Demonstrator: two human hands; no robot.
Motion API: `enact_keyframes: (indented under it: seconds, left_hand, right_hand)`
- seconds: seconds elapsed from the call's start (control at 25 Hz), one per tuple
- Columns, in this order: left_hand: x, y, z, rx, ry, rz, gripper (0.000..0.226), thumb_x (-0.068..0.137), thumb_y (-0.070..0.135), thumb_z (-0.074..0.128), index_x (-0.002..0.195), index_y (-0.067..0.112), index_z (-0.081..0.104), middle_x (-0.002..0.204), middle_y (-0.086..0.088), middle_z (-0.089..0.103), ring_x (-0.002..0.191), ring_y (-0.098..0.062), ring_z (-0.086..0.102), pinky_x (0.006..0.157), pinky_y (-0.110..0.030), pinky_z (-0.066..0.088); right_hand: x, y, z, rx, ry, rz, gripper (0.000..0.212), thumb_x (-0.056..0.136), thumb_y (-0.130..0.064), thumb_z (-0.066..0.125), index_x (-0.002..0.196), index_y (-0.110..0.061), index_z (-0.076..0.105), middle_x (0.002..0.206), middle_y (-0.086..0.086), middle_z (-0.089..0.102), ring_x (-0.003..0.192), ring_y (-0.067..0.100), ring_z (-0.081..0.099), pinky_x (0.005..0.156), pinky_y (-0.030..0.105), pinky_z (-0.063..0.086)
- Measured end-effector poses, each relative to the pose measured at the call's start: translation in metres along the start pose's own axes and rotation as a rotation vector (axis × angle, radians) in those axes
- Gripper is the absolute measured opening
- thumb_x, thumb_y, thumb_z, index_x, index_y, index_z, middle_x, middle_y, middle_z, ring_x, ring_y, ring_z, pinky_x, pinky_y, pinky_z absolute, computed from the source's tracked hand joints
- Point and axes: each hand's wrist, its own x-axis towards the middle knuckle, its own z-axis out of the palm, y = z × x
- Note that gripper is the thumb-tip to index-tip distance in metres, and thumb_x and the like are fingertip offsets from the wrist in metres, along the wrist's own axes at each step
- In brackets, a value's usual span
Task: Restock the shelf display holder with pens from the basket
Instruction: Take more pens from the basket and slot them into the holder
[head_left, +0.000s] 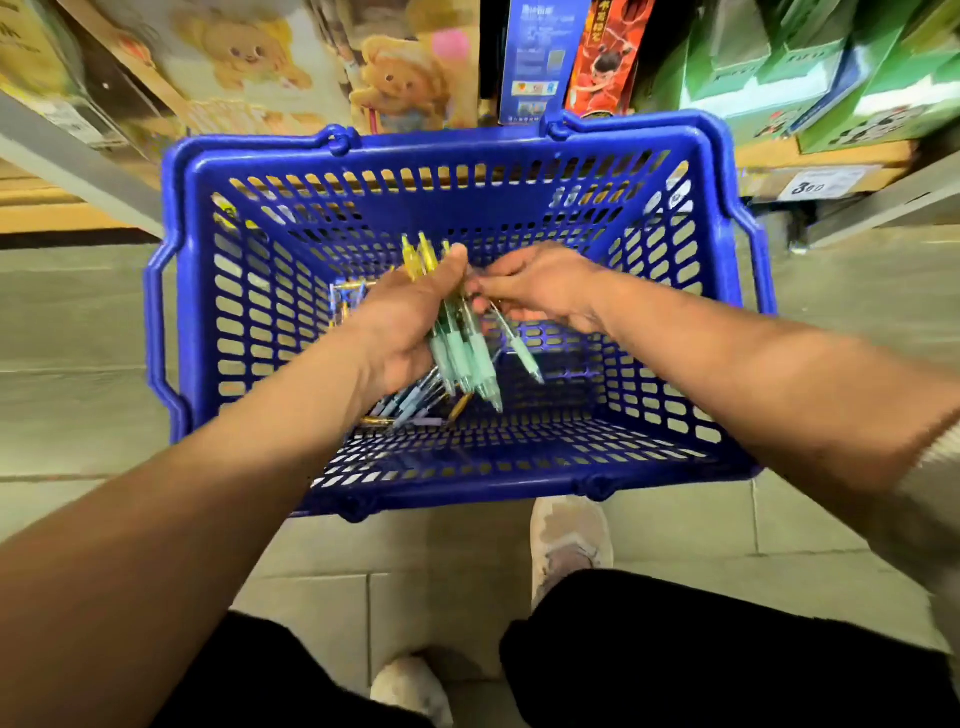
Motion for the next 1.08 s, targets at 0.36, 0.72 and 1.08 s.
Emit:
enact_keyframes:
  seconds: [0.36, 0.72, 1.08]
  left_hand:
    - [-0.191, 0.111, 0.032, -0.039, -0.062, -0.09, 0.007, 0.089, 0.014, 0.071, 0.089, 0.01, 0.065, 0.07, -0.005, 0.064, 0.061, -0.017, 0.063, 0.062, -0.034, 0.061]
    - [-0.47, 0.26, 0.073, 0.064, -0.205, -0.07, 0.016, 0.091, 0.013, 0.067, 0.104, 0.006, 0.071, 0.081, -0.008, 0.069, 0.068, -0.019, 0.065, 0.063, -0.031, 0.061]
    - [-0.68, 0.322, 0.09, 0.039, -0.245, 0.14, 0.014, 0.1, 0.011, 0.061, 0.112, 0.004, 0.061, 0.089, -0.011, 0.071, 0.075, -0.018, 0.069, 0.067, -0.029, 0.06]
  right_hand:
    - [-0.219, -0.116, -0.018, 0.434, 0.023, 0.023, 0.006, 0.092, -0.014, 0.072, 0.097, -0.015, 0.07, 0.076, -0.008, 0.076, 0.067, 0.0, 0.07, 0.062, 0.013, 0.054]
    - [-0.503, -0.303, -0.01, 0.645, 0.027, -0.109, 0.009, 0.089, -0.009, 0.073, 0.098, -0.009, 0.073, 0.083, 0.002, 0.078, 0.072, 0.006, 0.072, 0.067, 0.016, 0.057]
    - [-0.707, -0.409, 0.02, 0.505, 0.105, -0.355, 0.01, 0.091, -0.015, 0.073, 0.101, -0.011, 0.073, 0.083, 0.004, 0.075, 0.075, 0.012, 0.069, 0.078, 0.025, 0.058]
